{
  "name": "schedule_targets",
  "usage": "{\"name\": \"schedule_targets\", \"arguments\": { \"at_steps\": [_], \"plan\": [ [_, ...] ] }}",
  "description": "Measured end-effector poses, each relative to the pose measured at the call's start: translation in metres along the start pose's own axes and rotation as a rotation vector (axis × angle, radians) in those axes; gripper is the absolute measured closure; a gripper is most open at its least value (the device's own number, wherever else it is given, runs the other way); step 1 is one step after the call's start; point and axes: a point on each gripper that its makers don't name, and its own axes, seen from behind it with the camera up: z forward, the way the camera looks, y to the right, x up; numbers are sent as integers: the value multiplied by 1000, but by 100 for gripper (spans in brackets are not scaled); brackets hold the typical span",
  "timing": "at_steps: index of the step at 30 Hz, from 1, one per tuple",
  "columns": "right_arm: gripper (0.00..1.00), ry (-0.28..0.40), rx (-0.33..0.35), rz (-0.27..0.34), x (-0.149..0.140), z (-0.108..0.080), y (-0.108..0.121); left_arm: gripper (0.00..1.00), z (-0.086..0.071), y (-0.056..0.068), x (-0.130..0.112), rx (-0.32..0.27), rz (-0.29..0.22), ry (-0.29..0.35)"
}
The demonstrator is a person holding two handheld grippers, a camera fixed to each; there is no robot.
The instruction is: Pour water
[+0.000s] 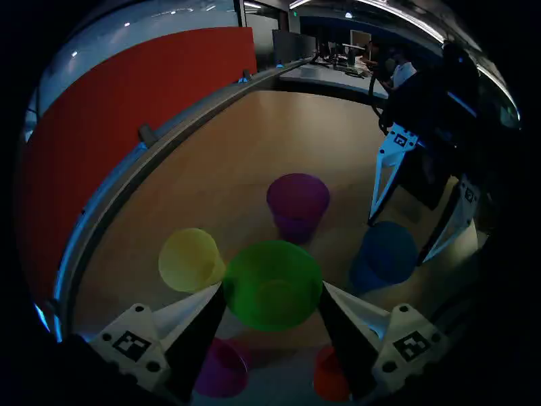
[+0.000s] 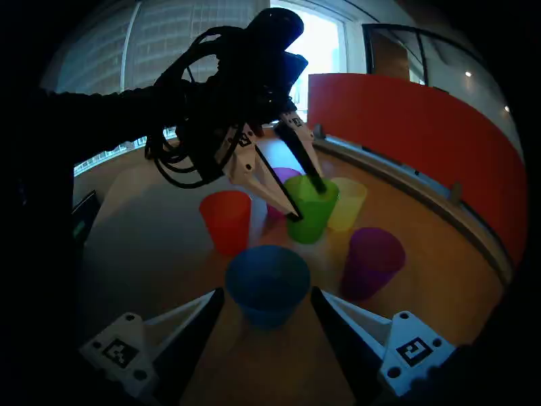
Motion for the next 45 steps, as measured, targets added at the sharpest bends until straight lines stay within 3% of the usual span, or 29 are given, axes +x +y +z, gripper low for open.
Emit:
{"name": "schedule_targets", "arguments": {
  "at_steps": [15, 22, 34, 45],
  "plan": [
    [1, 7, 16, -7, 0, 24, 0, 11, -27, -10, 3, 32, -17, 48],
    [9, 8, 14, -7, -2, 28, 0, 11, -38, -13, 1, 46, -32, 68],
    [10, 26, 25, -6, 3, 23, -9, 11, -55, -10, 4, 66, -48, 109],
    [10, 93, -42, 47, 32, -3, -4, 11, -90, -4, 15, 102, -85, 205]
  ]
}}
